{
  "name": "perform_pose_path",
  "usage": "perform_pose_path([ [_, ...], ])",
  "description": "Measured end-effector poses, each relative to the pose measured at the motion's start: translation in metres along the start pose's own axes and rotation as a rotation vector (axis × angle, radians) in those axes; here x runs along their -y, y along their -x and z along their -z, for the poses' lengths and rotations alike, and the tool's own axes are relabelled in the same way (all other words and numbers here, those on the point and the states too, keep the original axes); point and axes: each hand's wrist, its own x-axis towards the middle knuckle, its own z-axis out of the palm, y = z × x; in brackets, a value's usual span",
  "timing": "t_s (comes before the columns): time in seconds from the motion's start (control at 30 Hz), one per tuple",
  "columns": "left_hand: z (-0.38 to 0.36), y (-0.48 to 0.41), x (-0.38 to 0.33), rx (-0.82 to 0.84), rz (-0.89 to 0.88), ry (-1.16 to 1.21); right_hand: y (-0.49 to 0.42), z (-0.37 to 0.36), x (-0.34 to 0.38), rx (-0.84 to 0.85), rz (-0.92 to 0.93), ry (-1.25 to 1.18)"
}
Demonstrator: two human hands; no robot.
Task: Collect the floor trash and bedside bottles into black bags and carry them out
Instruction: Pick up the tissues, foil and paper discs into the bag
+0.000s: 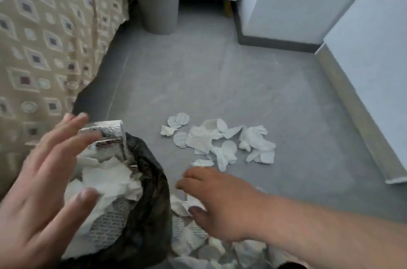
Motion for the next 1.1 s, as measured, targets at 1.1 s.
perform_pose_path([
  [1.1,-0.353,0.001,0.025,0.527,0.548,-0.597,0.104,-0.212,-0.172,0.263,-0.580,0.113],
])
